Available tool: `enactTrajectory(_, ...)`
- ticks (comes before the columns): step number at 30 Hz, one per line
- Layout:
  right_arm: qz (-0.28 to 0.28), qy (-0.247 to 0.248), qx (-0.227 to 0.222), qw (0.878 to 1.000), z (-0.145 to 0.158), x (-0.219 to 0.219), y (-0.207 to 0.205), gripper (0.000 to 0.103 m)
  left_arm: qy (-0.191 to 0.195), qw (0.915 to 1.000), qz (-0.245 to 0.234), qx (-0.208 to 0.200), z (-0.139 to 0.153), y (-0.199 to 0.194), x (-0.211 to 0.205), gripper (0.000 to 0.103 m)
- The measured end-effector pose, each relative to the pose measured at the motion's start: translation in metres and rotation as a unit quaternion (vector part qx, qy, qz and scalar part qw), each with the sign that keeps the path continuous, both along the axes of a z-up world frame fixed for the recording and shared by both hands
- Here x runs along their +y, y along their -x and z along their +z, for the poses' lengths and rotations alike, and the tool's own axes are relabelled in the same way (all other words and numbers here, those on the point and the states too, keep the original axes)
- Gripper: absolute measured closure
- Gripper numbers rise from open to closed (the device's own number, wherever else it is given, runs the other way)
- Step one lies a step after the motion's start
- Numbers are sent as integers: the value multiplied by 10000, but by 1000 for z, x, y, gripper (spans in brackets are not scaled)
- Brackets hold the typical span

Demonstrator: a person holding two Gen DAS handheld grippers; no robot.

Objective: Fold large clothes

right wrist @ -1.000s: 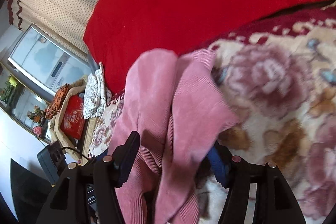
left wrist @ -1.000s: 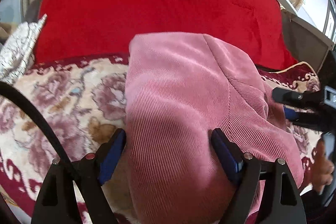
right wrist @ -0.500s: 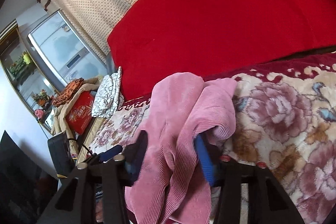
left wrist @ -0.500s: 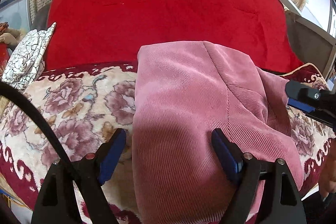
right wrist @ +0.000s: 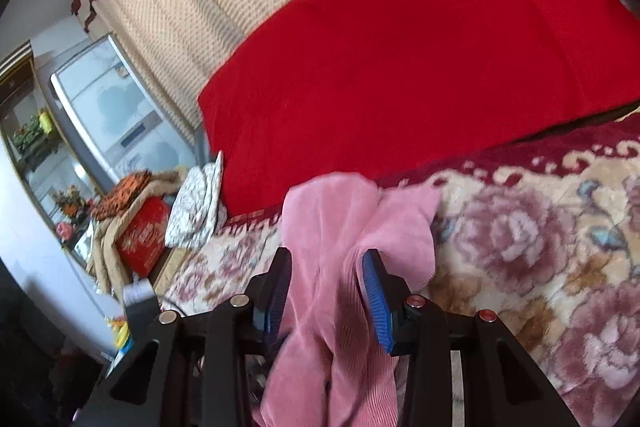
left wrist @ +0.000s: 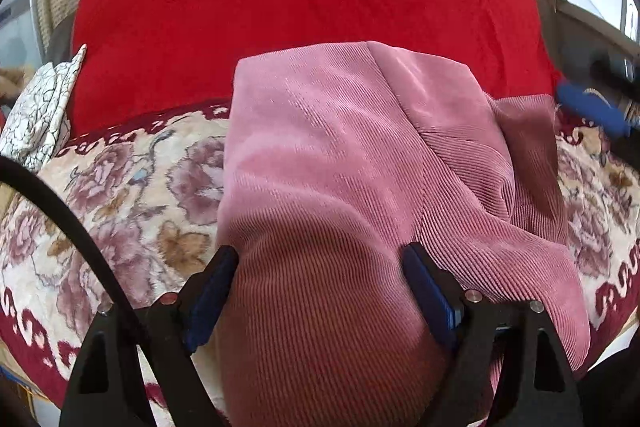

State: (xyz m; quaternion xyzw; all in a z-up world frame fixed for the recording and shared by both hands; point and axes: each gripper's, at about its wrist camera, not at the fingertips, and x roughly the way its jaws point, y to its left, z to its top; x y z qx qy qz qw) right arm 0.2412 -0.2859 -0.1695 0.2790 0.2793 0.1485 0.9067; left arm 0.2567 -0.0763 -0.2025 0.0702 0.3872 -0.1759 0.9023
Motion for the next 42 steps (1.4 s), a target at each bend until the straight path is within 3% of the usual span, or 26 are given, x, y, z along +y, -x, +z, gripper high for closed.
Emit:
enactTrajectory(4,-43,-162,-139,9998,11,-4,-15,63,49,9999,-51,74,-2,-3,0,19)
enactTrajectory(6,249,-289,105,9992,5,0,-33,63,71,9999,-80,94,-2,-3,0,19)
enactTrajectory(8,479,-334,506,9970,-12,9,-57,63,100,9998,-113,119,-4,-5,0,19)
enactTrajectory(10,600,-293,1320,9890,-46,17,-88,66,135,9997,-144,163,-6,-8,0,18)
enactTrajectory(11,548,-273,1614,9850,-61,17,-99,79,131,9997,-150,166,-7,-9,-1,18)
enactTrajectory(12,468,-222,1815,9820,-73,16,-107,103,154,9997,-141,147,-7,-10,-1,18)
enactTrajectory(17,456,-392,1903,9799,-84,6,-113,103,523,9979,-230,304,12,-9,16,17)
enactTrajectory(21,495,-179,1727,9836,-83,9,-108,103,976,9951,-73,-166,41,8,53,17)
enactTrajectory(23,494,-209,1715,9837,-82,7,-104,103,896,9960,30,-39,36,5,62,17)
enactTrajectory(26,458,-298,1670,9844,-78,4,-96,102,557,9966,-91,600,4,-3,50,17)
enactTrajectory(29,495,-38,1565,9864,-60,8,-82,95,562,9970,-187,490,7,1,44,17)
enactTrajectory(35,964,573,871,9899,-9,32,-24,95,427,9976,-270,464,6,0,34,17)
enactTrajectory(37,1118,717,822,9877,-5,41,-6,95,433,9977,-247,469,5,-2,34,17)
enactTrajectory(39,1200,988,1055,9822,-14,52,5,95,422,9979,-220,443,5,-1,36,17)
enactTrajectory(40,1113,1249,1402,9759,-32,57,5,95,396,9979,-217,455,2,-1,34,17)
enactTrajectory(42,927,1342,1608,9734,-61,56,1,102,366,9986,-113,370,2,3,32,17)
